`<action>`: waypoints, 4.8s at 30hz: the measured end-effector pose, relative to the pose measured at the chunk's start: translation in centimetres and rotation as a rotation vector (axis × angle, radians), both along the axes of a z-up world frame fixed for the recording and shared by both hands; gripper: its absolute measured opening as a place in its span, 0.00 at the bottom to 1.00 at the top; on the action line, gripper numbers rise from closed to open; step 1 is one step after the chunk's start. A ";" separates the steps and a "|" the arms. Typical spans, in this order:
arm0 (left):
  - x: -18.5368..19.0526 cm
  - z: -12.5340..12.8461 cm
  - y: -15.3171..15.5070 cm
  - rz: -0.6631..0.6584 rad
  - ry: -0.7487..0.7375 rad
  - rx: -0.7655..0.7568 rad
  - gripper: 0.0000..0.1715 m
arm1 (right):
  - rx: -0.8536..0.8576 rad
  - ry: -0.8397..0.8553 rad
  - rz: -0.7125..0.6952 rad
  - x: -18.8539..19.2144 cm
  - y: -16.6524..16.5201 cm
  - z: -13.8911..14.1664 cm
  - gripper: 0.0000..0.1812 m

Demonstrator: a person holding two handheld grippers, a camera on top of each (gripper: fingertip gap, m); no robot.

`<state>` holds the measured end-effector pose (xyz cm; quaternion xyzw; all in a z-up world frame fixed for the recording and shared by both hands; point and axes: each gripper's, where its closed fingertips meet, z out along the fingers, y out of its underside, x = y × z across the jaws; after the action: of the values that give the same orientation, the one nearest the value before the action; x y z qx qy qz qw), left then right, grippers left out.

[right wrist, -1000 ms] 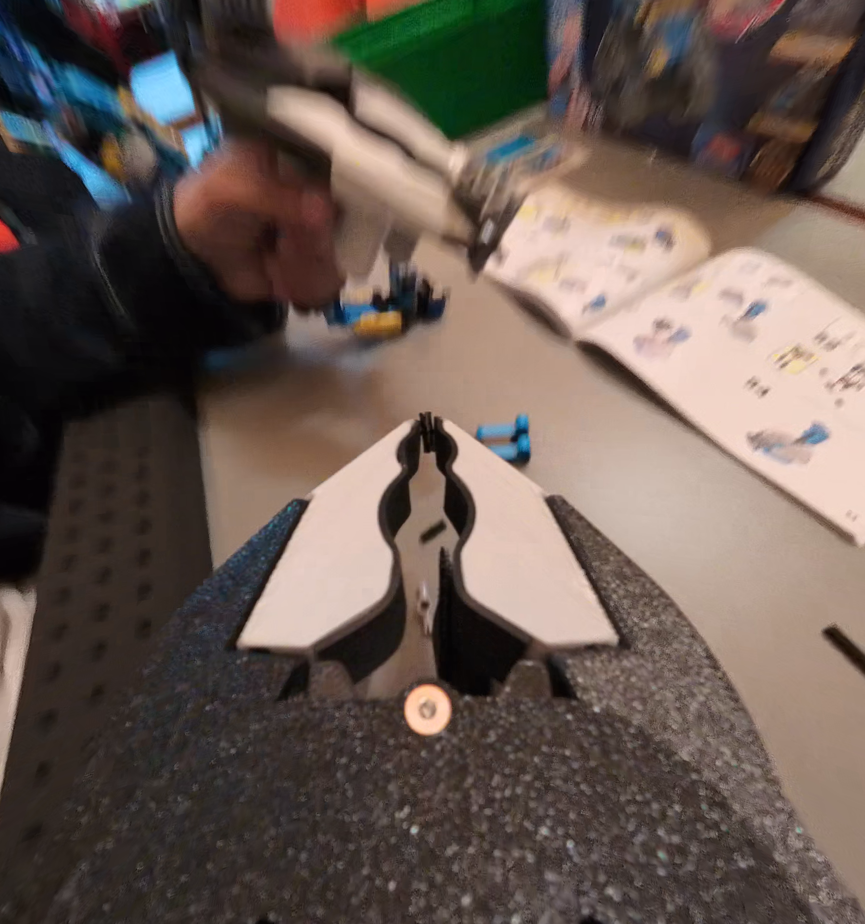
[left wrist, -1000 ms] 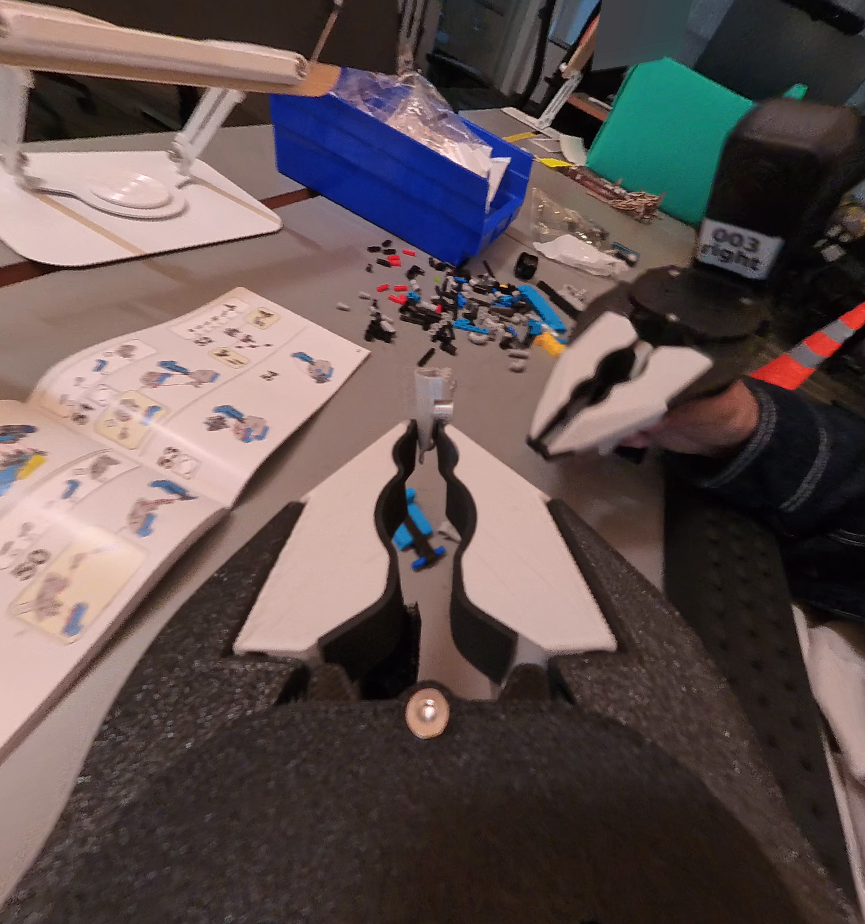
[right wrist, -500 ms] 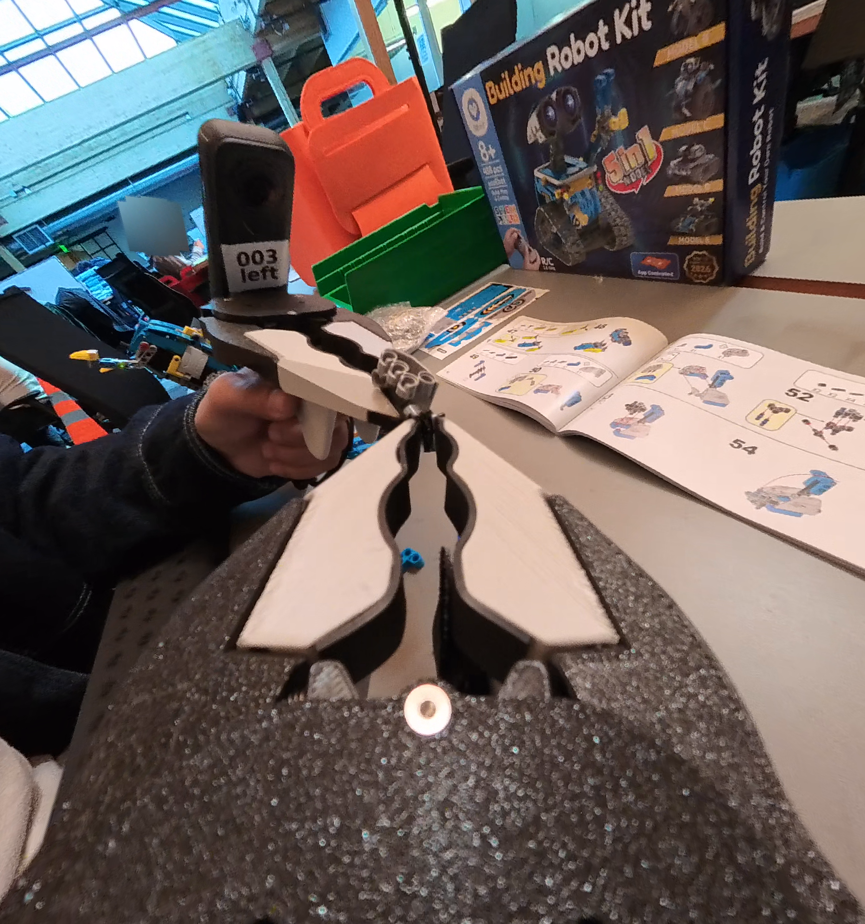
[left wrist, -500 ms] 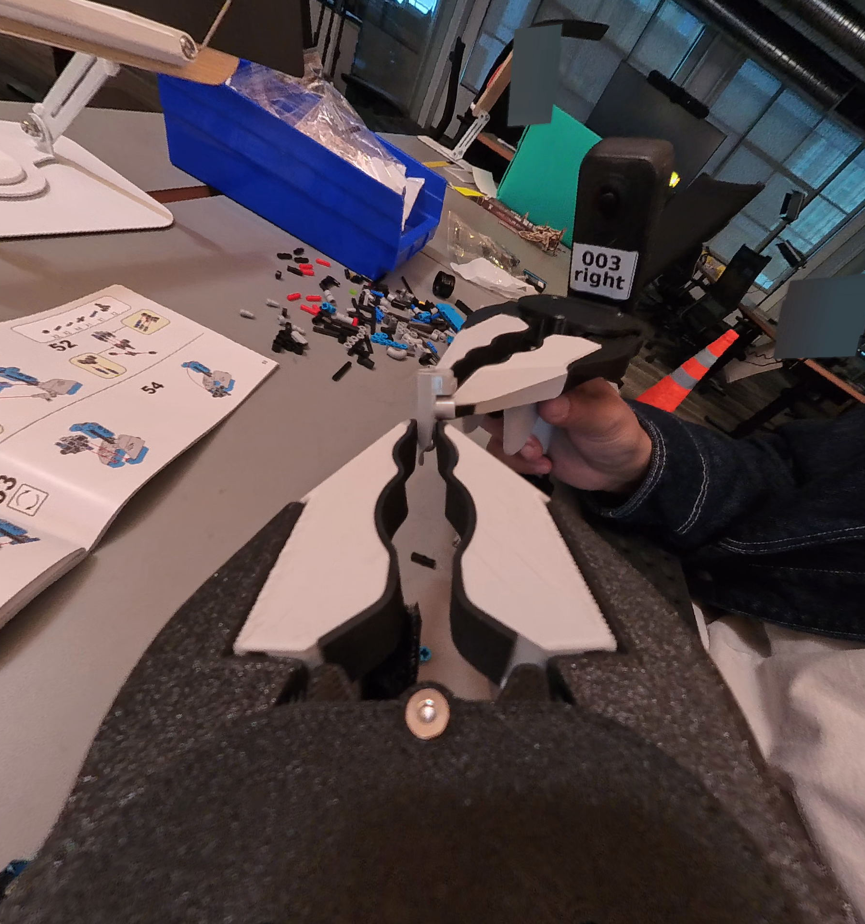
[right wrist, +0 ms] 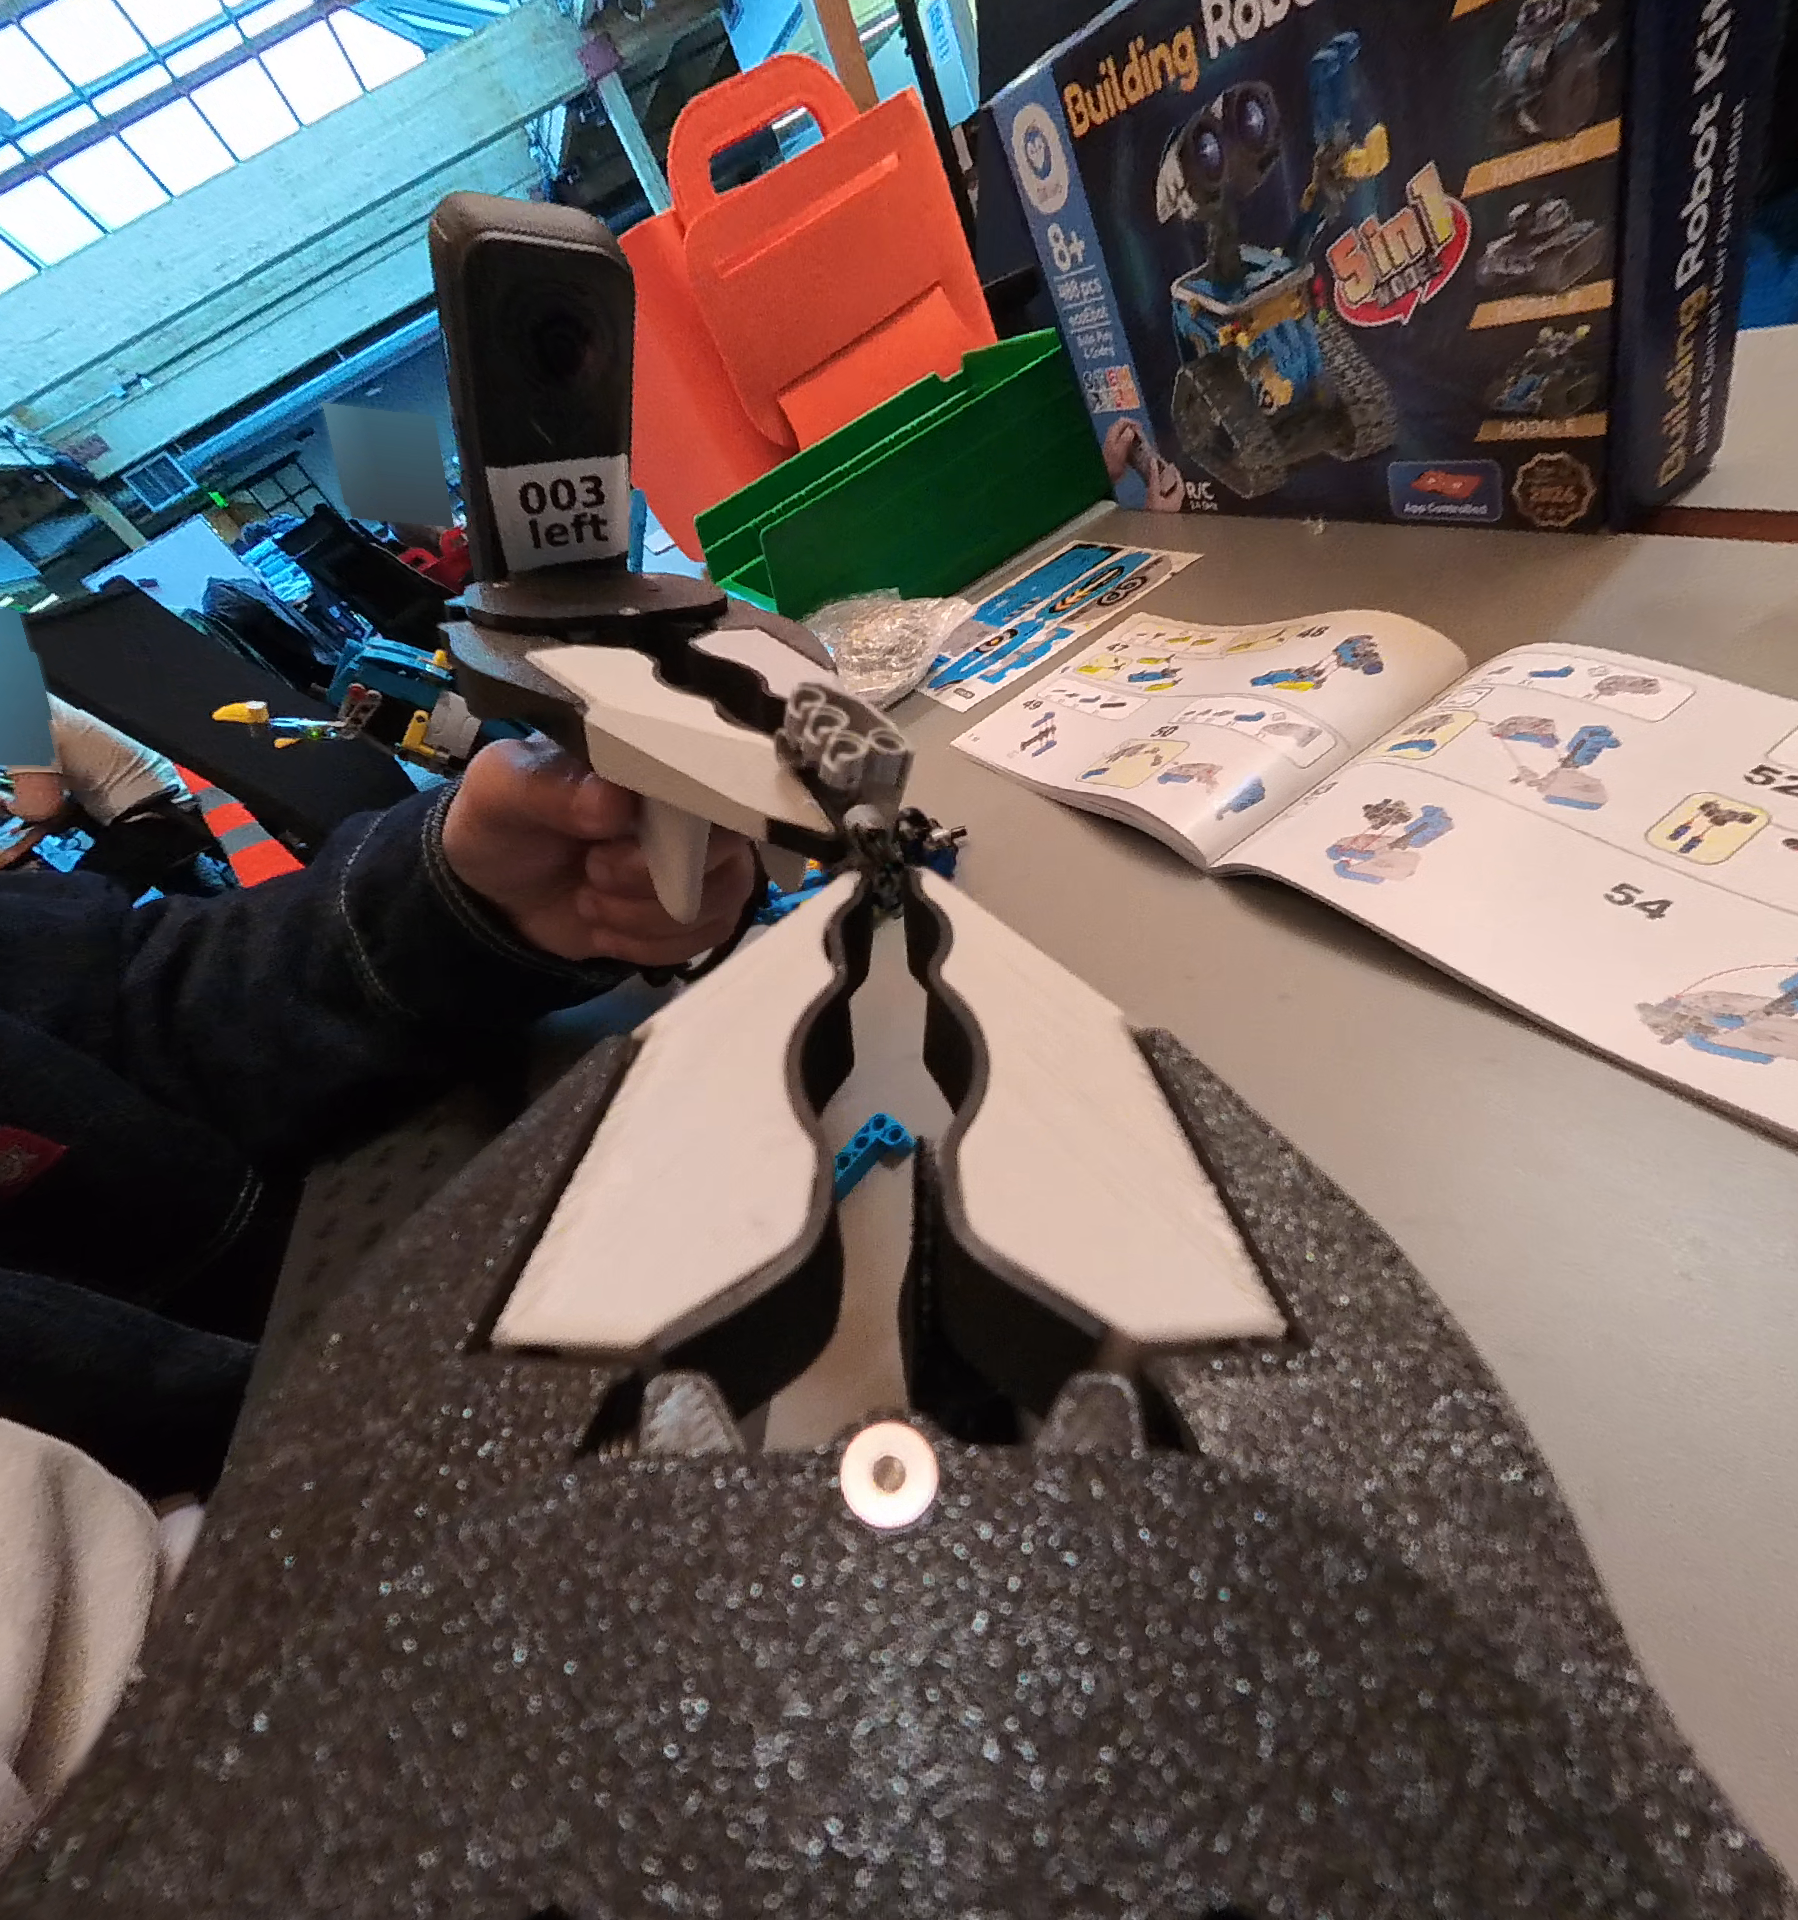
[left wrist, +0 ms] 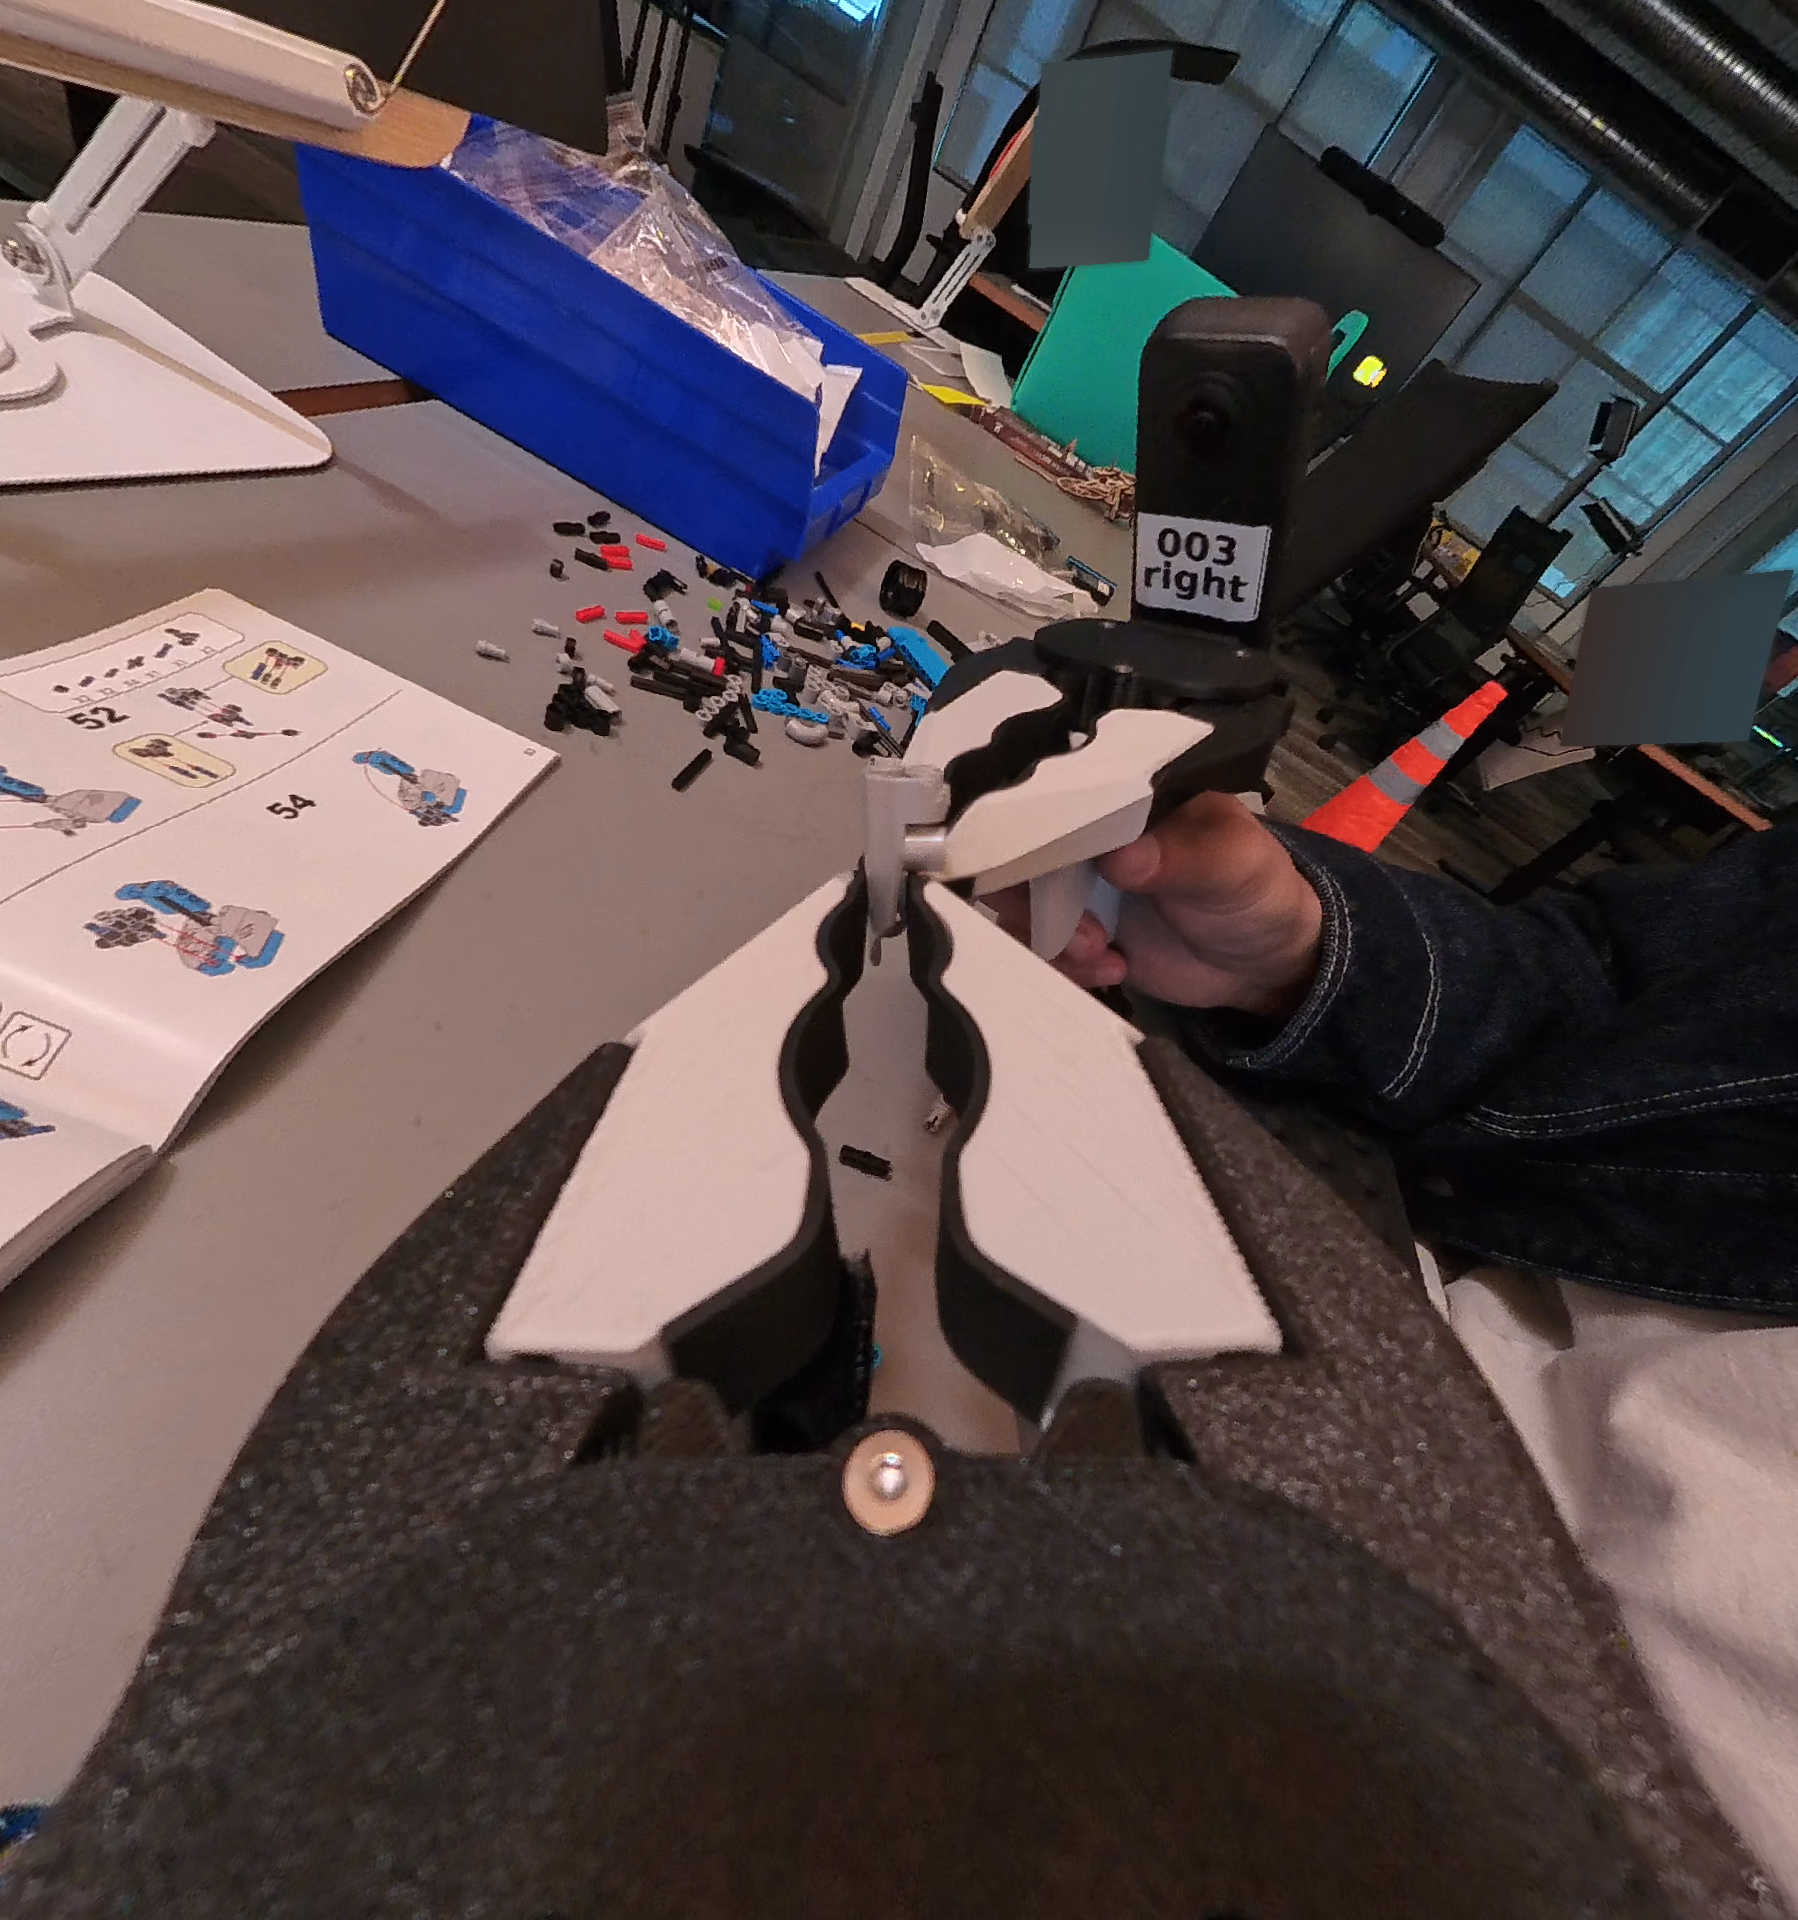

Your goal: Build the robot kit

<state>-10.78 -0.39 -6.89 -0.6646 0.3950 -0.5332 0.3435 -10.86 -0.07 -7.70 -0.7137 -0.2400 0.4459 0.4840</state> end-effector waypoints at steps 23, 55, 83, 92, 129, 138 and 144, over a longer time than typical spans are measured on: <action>-1.1 5.6 -0.3 -0.108 -0.507 -0.443 0.04 | 0.037 0.368 0.026 -0.5 -0.5 5.9 0.01; -1.1 5.3 0.2 -0.024 -0.489 -0.369 0.03 | -0.007 0.425 0.038 -0.8 -0.4 5.8 0.02; -1.3 4.9 1.3 0.003 -0.628 -0.617 0.04 | 0.582 -0.373 -0.402 -0.7 0.4 5.2 0.14; -1.2 4.8 1.2 -0.010 -0.640 -0.654 0.04 | 0.687 -0.509 -0.465 -1.3 0.1 5.1 0.16; -1.6 3.9 1.6 -0.062 -0.518 -0.601 0.04 | 0.660 -0.584 -0.419 -2.3 -0.2 3.5 0.19; -1.5 3.7 1.6 -0.055 -0.521 -0.613 0.04 | 0.654 -0.569 -0.416 -2.2 -0.1 3.5 0.19; -1.3 3.6 2.1 0.052 -0.557 -0.579 0.04 | 0.635 -0.564 -0.510 -0.9 0.5 4.2 0.19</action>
<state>-12.12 1.71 -3.32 -0.5738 0.1033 -0.7732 0.2495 -11.79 0.46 -3.54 -0.6597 -0.3036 0.0075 0.6874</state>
